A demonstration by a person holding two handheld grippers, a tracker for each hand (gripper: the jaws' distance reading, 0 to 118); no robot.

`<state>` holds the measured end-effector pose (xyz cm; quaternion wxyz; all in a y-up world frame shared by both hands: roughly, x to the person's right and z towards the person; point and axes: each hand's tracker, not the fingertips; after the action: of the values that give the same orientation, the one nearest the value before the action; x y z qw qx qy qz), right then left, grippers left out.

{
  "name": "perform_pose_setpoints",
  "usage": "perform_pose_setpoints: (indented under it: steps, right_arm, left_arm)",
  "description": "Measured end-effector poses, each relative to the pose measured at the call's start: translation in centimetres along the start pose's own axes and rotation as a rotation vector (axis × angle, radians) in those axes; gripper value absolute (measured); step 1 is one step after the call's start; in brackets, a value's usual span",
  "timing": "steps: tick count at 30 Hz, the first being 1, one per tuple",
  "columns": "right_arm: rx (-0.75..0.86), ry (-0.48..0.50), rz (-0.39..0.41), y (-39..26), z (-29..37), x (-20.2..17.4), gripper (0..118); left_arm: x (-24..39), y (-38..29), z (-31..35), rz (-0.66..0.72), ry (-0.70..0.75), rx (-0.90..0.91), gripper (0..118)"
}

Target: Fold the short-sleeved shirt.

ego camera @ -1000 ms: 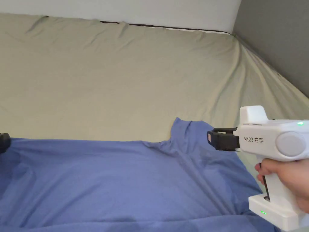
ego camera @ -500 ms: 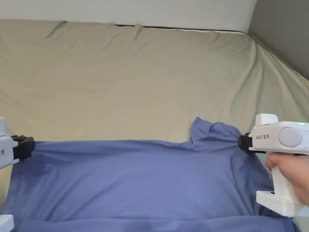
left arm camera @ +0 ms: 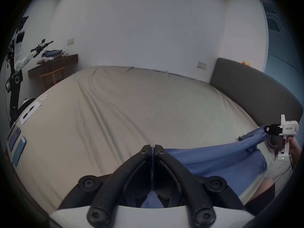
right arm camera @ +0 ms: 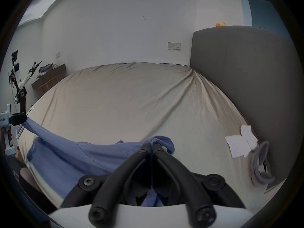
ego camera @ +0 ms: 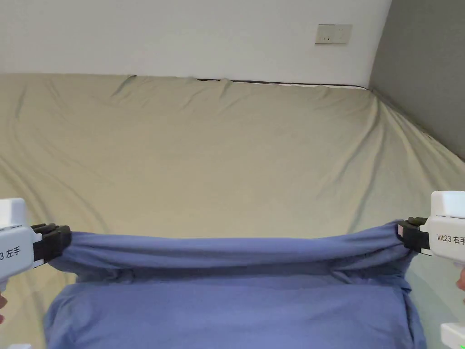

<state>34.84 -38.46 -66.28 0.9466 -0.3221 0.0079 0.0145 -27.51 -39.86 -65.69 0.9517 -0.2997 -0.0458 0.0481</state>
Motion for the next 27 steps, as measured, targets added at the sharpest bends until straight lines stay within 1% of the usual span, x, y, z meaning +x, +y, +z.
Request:
perform_pose_setpoints:
  steps: [3,4,6,9,12,13,14,15,16,17,19,20,21,22,23,24,25,26,27]
  right_arm:
    - [-0.037,0.011,-0.026,-4.0,2.6,-0.1,1]
    - [-0.062,0.013,-0.020,-5.2,3.0,-0.1,1]
    - [-0.090,0.005,0.002,-7.6,4.0,-0.5,1]
    - [-0.145,0.002,0.014,-10.1,4.2,-0.7,1]
    - [-0.210,-0.012,0.035,-12.2,2.9,-0.6,1]
    - [-0.250,-0.025,0.039,-12.7,3.3,-1.8,1]
    - [-0.281,-0.019,0.049,-13.1,3.0,-2.0,1]
    - [-0.297,-0.027,0.080,-13.6,2.7,-2.3,1]
    - [-0.305,-0.057,0.097,-13.8,2.6,-2.6,1]
    - [-0.297,-0.060,0.094,-14.0,2.5,-2.9,1]
    - [-0.286,-0.069,0.061,-14.0,2.4,-3.1,1]
    - [-0.287,-0.073,0.048,-13.9,2.4,-3.3,1]
    - [-0.291,-0.071,0.045,-13.8,2.3,-2.8,1]
    - [-0.293,-0.070,0.046,-13.6,2.5,-2.9,4]
    - [-0.296,-0.062,0.039,-13.4,2.9,-2.7,16]
    - [-0.308,-0.035,-0.028,-12.8,3.5,-2.2,40]
    - [-0.289,-0.055,-0.095,-12.1,4.0,-1.3,75]
    - [-0.229,-0.095,-0.109,-11.2,5.3,-1.2,93]
    - [-0.144,-0.113,-0.094,-10.4,6.4,-1.4,100]
  left_arm:
    - [0.1,-2.7,2.0,-0.020,-0.008,-0.048,0]
    - [0.0,-3.5,2.5,-0.015,-0.008,-0.066,0]
    - [-0.3,-5.1,3.0,-0.019,-0.007,-0.115,0]
    - [-0.5,-7.3,2.9,-0.075,0.021,-0.190,0]
    - [-0.7,-9.0,1.5,-0.087,0.045,-0.251,0]
    - [-0.7,-9.7,1.0,-0.089,0.050,-0.273,0]
    - [-0.6,-10.2,0.6,-0.097,0.057,-0.294,0]
    - [-0.6,-10.7,0.1,-0.105,0.062,-0.323,0]
    - [-0.6,-11.2,-0.2,-0.107,0.067,-0.345,0]
    - [-0.5,-11.5,-0.6,-0.117,0.077,-0.360,0]
    - [-1.0,-11.2,-1.1,-0.120,0.086,-0.323,0]
    - [-1.0,-11.0,-1.2,-0.114,0.090,-0.336,1]
    - [-1.0,-10.8,-1.2,-0.113,0.094,-0.342,6]
    - [-1.0,-10.6,-1.2,-0.123,0.105,-0.350,25]
    - [-0.9,-10.1,-1.3,-0.158,0.129,-0.364,48]
    - [-0.8,-9.4,-1.1,-0.227,0.190,-0.366,72]
    - [-0.7,-8.5,-0.4,-0.265,0.218,-0.328,89]
    - [-0.6,-7.5,0.6,-0.261,0.192,-0.258,93]
    - [-0.3,-6.5,1.5,-0.240,0.163,-0.179,93]
